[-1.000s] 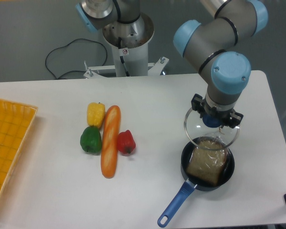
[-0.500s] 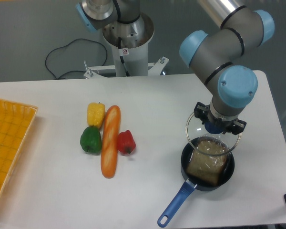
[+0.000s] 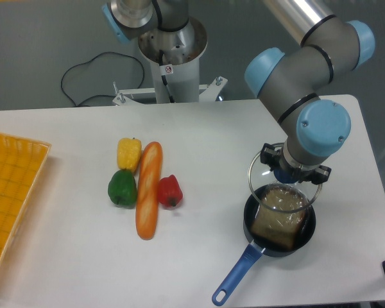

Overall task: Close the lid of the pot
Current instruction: 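Tilt and lower the glass lid toward the pan rim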

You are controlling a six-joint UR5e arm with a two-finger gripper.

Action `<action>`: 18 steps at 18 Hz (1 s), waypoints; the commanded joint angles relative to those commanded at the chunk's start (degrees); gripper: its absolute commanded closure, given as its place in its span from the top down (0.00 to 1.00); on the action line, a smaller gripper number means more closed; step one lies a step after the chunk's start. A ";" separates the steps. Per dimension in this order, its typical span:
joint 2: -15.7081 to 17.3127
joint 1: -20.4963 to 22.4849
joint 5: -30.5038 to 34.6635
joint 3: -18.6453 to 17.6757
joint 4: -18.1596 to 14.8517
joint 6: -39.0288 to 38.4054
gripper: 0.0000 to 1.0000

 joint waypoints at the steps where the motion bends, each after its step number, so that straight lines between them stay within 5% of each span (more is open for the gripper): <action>1: -0.26 -0.09 0.00 -0.09 0.09 0.00 0.45; 18: -0.70 -0.09 0.97 0.70 -4.13 -0.18 0.45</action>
